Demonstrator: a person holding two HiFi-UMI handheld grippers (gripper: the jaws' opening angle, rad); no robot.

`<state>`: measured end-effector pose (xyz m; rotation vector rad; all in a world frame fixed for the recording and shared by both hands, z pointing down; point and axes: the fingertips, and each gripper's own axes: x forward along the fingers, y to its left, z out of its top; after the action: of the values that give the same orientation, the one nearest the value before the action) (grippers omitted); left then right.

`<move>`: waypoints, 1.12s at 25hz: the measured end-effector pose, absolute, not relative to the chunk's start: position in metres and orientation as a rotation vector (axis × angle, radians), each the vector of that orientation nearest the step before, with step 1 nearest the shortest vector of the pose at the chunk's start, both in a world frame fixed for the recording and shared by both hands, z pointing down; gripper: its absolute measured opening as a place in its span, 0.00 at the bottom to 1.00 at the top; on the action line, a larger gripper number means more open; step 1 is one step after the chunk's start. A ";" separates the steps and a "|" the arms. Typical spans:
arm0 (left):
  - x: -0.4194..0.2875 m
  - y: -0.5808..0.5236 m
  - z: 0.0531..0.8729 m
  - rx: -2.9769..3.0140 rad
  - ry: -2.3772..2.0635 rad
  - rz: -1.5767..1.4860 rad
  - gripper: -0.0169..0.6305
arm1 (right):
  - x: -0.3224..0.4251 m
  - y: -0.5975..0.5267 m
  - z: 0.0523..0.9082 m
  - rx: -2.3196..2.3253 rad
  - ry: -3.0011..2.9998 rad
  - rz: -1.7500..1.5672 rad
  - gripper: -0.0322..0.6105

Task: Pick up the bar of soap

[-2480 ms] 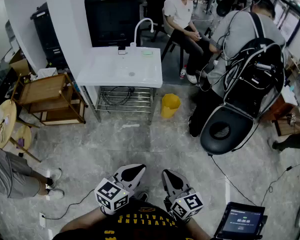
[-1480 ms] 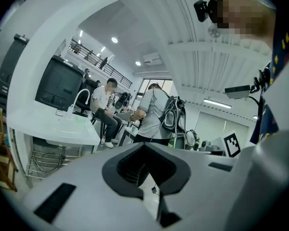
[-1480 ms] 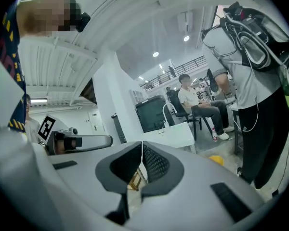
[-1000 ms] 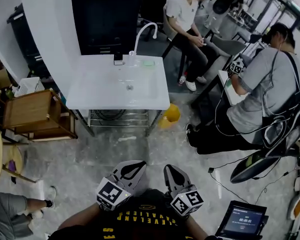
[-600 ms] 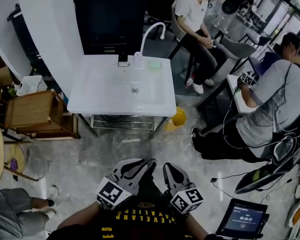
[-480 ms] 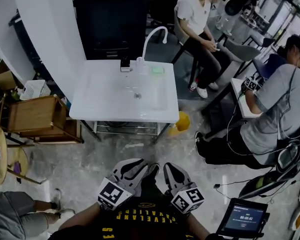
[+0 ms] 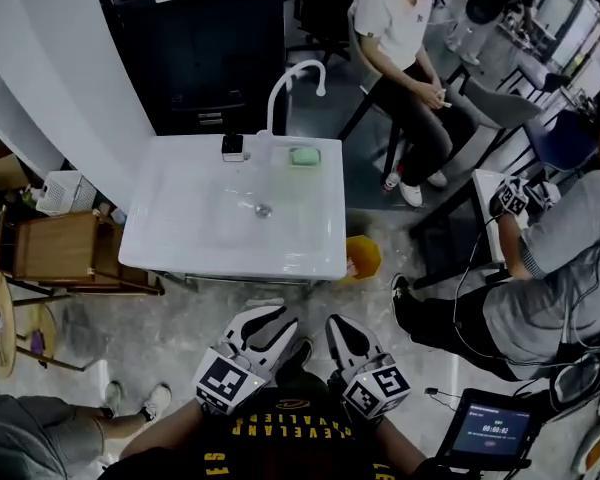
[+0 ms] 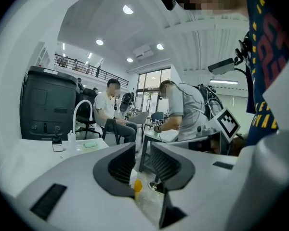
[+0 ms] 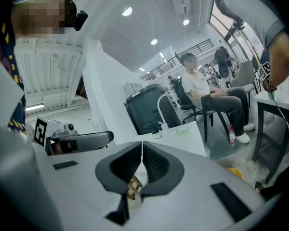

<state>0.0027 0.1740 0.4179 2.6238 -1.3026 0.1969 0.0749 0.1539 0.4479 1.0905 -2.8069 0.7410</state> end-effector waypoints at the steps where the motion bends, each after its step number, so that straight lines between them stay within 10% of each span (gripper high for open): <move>1: 0.006 0.163 0.417 2.618 -1.304 0.202 0.17 | 0.078 0.142 0.447 1.083 -2.808 0.743 0.08; 28: -0.085 -0.088 0.429 2.792 -1.250 0.436 0.17 | 0.027 -0.072 0.467 1.342 -2.628 0.793 0.08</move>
<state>-0.0852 -0.0879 0.4293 2.7919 -1.2499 0.4364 0.0270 -0.0717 0.4671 1.3419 -2.6284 0.7932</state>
